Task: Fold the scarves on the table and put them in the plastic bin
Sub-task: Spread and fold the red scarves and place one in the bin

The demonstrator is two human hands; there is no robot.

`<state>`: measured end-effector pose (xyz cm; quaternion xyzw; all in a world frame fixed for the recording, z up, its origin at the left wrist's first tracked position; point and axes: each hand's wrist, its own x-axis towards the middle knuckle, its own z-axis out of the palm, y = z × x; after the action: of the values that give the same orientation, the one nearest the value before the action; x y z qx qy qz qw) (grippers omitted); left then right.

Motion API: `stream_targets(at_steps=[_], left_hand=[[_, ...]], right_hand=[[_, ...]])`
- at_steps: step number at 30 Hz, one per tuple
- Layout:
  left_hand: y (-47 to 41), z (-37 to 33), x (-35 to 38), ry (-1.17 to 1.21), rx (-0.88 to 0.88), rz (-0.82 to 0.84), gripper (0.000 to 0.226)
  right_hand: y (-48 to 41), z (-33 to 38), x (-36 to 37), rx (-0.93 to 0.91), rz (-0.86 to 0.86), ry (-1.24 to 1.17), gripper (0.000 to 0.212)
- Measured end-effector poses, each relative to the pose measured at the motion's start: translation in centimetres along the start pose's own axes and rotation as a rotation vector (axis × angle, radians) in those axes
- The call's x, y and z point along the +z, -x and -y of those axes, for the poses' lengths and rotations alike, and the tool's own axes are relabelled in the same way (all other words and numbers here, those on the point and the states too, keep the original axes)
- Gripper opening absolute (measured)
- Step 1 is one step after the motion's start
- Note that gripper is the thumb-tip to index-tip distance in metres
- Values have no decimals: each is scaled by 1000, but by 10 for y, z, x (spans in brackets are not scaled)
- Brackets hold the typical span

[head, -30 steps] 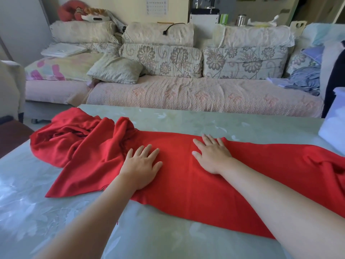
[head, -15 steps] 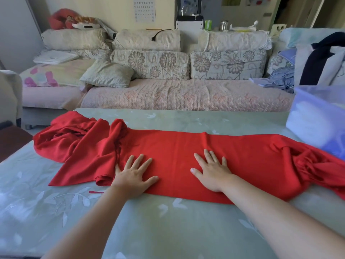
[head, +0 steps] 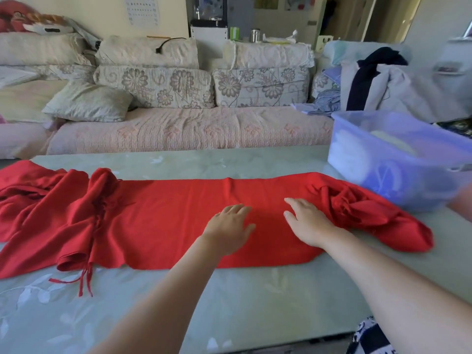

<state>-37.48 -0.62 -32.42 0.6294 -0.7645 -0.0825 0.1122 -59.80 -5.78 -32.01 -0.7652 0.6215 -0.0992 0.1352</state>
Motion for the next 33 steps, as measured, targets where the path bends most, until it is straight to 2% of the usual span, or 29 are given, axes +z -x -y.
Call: stream_targets(at_steps=[2,3,5,8,10,13,14,16,19,21,23,26,29,31,33], left_hand=[[-8,-22,15,-44,30,95,62],[-13,-31,22,-80,7,140,64],[-23,-46,27,-154,-80,169,66],[-39,-70,21,-246,-157,71,62],[-47,-85,23,-242,-80,-60,51],[-49,-111,35,-13,196,-279,34],[-48,-122,41,38,290,-305,34],[-48,-145,53,41,395,-249,42],[-61,-158,63,14,313,-97,52],[-72,-154,64,65,245,-126,39],[-79,-146,61,117,172,-188,22],[-82,-142,56,200,56,-244,17],[-82,-147,52,265,-31,-254,23],[-81,-151,52,260,-95,-240,23],[-80,-154,56,238,-120,-203,21]], right_hand=[[3,-25,-17,9,-202,-34,25],[6,-35,-27,43,-275,-9,21],[12,-54,-40,122,-321,70,20],[20,-92,-46,107,-310,121,22],[23,-115,-44,28,-277,179,34],[20,-139,-40,-29,-166,335,57],[17,-145,-39,-37,-154,376,58],[10,-153,-40,-93,-188,456,54],[2,-160,-43,-173,-340,523,42],[-1,-163,-45,-172,-448,485,42],[-4,-162,-50,-80,-509,500,31],[-2,-160,-63,111,-458,620,21],[-1,-162,-67,231,-397,759,32],[4,-157,-67,164,-463,765,34],[11,-150,-66,-85,-566,684,31]])
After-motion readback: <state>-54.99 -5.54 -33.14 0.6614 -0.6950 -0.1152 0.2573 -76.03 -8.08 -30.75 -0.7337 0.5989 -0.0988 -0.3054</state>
